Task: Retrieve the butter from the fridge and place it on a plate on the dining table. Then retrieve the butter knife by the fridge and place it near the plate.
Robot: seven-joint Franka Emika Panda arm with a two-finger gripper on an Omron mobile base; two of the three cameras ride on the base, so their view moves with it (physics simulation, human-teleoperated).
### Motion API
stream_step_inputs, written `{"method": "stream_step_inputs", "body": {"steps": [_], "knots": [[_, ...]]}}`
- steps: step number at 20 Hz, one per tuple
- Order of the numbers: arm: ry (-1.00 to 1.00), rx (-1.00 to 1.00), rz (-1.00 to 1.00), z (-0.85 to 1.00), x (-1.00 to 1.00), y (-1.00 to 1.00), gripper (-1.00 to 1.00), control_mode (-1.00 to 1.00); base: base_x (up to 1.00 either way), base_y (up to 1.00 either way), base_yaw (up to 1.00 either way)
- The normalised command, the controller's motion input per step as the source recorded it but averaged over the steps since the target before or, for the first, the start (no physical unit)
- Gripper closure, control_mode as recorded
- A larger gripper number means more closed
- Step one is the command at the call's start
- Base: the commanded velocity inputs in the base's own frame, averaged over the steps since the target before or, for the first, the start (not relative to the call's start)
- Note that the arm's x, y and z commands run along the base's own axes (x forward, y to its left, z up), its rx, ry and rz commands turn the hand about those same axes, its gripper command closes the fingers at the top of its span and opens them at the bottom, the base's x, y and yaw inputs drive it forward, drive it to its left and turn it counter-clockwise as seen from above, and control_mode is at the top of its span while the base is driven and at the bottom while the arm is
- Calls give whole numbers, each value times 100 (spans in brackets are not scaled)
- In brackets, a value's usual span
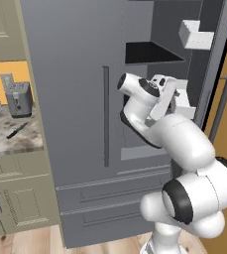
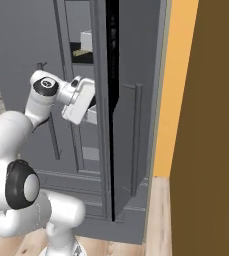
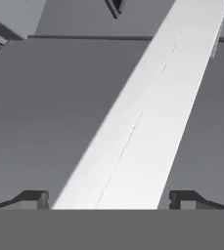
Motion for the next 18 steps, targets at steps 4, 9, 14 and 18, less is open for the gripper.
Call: {"method": "stream_step_inputs", "body": {"steps": [4, 9, 14, 18], "knots": [[0, -4, -13, 0, -17, -76, -100, -100, 0, 0, 0], [0, -4, -14, 1, -31, -80, -100, -100, 0, 0, 0], [3, -5, -5, 22, -7, -79, -100, -100, 0, 0, 0], [0, 0, -1, 1, -16, -18, -100, -100, 0, 0, 0]]}}
